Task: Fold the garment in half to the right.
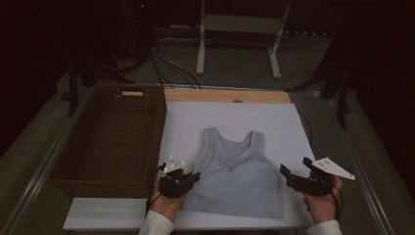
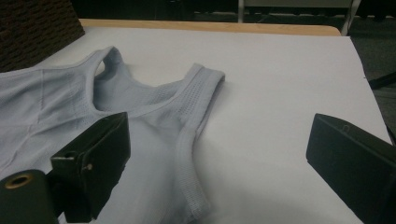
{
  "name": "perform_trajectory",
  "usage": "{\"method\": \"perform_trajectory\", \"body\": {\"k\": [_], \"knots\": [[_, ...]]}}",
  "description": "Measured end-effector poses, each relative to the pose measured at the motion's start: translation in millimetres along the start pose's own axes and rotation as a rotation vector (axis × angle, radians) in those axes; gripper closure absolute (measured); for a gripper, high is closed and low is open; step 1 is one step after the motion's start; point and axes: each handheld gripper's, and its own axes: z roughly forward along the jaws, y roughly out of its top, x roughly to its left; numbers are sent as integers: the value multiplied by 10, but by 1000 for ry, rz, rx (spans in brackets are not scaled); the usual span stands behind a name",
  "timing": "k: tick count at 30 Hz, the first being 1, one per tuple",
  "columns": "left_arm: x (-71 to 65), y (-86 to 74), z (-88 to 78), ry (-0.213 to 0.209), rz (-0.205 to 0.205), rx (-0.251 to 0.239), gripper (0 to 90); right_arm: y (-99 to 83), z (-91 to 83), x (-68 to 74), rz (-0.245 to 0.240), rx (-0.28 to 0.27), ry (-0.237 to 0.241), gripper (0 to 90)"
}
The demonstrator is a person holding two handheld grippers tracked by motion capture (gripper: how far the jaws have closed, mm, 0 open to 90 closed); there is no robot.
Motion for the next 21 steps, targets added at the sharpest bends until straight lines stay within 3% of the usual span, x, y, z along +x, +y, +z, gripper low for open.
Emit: {"method": "perform_trajectory", "body": {"k": [21], "knots": [[-240, 205, 21, -43, 58, -19, 830, -3, 0, 20, 3, 1, 6, 66]]}}
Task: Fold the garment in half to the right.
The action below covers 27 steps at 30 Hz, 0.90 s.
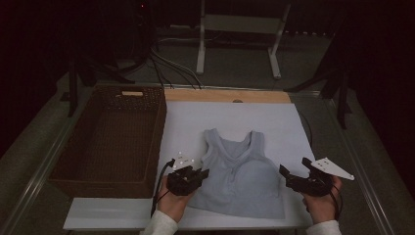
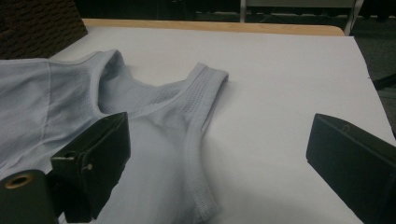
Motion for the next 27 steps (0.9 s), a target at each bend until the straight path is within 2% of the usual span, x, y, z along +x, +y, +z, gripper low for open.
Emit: {"method": "perform_trajectory", "body": {"k": [15, 27], "knots": [[-210, 163, 103, -49, 41, -3, 828, -4, -5, -15, 4, -2, -1, 66], [-325, 235, 182, -85, 52, -14, 828, -6, -7, -24, 6, -3, -1, 66]]}}
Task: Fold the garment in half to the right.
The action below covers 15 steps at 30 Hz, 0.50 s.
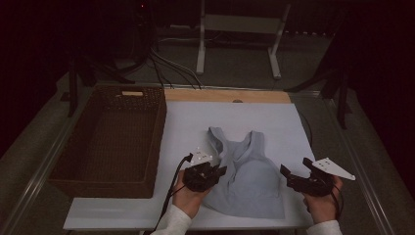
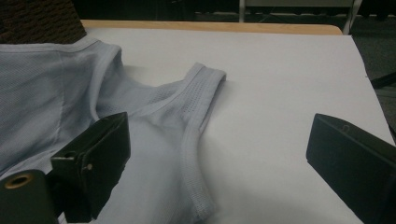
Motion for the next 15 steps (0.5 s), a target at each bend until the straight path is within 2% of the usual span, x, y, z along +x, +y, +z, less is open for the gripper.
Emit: {"method": "perform_trajectory", "body": {"k": [15], "knots": [[-84, 62, 63, -26, 12, -14, 829, -6, -6, -1, -3, 2, -2, 66]]}}
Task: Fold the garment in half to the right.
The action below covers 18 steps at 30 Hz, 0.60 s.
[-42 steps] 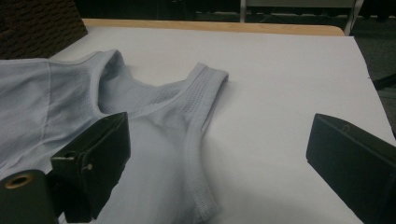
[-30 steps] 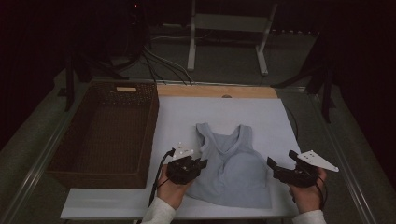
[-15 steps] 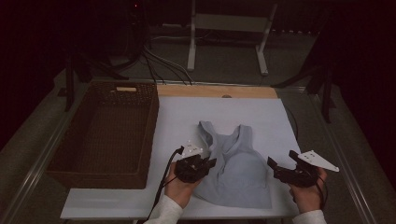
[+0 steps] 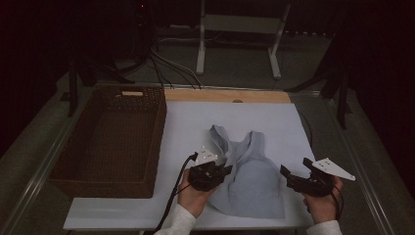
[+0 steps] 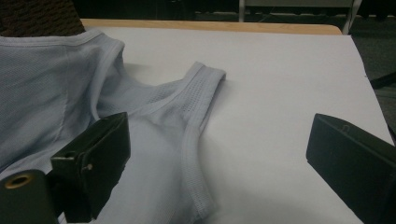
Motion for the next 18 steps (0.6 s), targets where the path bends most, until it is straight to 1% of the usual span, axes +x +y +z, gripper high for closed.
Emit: {"method": "perform_trajectory", "body": {"k": [18], "knots": [[-115, 95, 139, -40, 17, -7, 829, -2, -9, -21, 3, -2, -3, 66]]}}
